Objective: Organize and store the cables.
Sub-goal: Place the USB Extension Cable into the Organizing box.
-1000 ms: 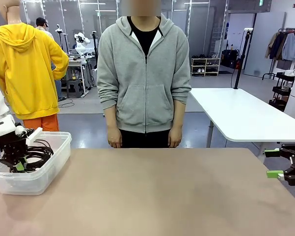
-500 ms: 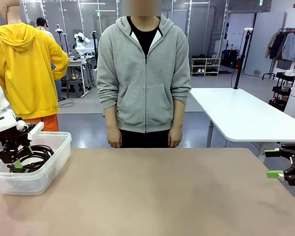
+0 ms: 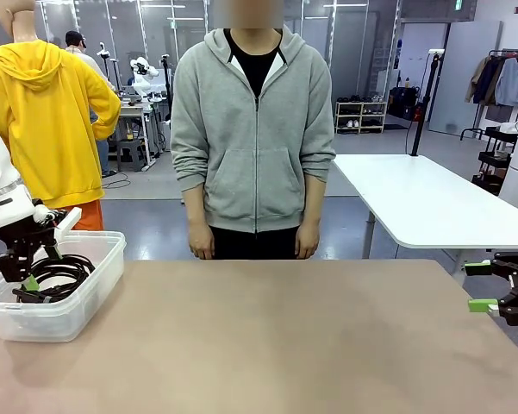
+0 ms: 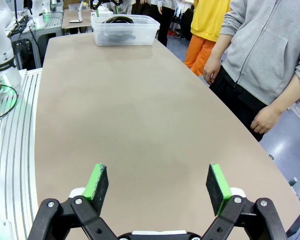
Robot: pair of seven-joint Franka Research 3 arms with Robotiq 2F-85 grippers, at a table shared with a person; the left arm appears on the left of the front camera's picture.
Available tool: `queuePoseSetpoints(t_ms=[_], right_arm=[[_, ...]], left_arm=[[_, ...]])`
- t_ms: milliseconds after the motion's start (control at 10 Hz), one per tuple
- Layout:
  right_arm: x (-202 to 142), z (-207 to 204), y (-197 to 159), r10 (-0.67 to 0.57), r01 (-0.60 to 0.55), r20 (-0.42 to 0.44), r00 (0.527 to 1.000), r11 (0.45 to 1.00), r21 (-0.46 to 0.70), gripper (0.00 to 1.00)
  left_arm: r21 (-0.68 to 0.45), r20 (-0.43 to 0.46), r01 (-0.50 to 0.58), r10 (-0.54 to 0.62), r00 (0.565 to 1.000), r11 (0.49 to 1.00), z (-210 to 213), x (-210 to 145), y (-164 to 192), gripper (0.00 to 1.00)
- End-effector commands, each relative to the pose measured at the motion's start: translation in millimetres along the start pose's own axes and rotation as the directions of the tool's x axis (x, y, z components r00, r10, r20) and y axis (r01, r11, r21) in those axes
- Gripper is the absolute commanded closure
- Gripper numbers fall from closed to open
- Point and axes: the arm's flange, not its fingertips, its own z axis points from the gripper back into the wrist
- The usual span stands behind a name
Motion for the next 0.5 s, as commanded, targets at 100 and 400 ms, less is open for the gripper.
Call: queuePoseSetpoints(t_ms=[100,400], right_arm=[[4.8,-1.1,0.3,-0.025,0.025,0.008,1.000,1.000,-0.010,0.00],[4.8,-1.1,0.3,-0.025,0.025,0.008,1.000,1.000,-0.010,0.00]], left_arm=[[0.000,0.004,0.001,-0.001,1.000,1.000,-1.0,-5.9,1.6,0.00],[0.000,0.004,0.001,-0.001,1.000,1.000,-1.0,-5.9,1.6,0.00]])
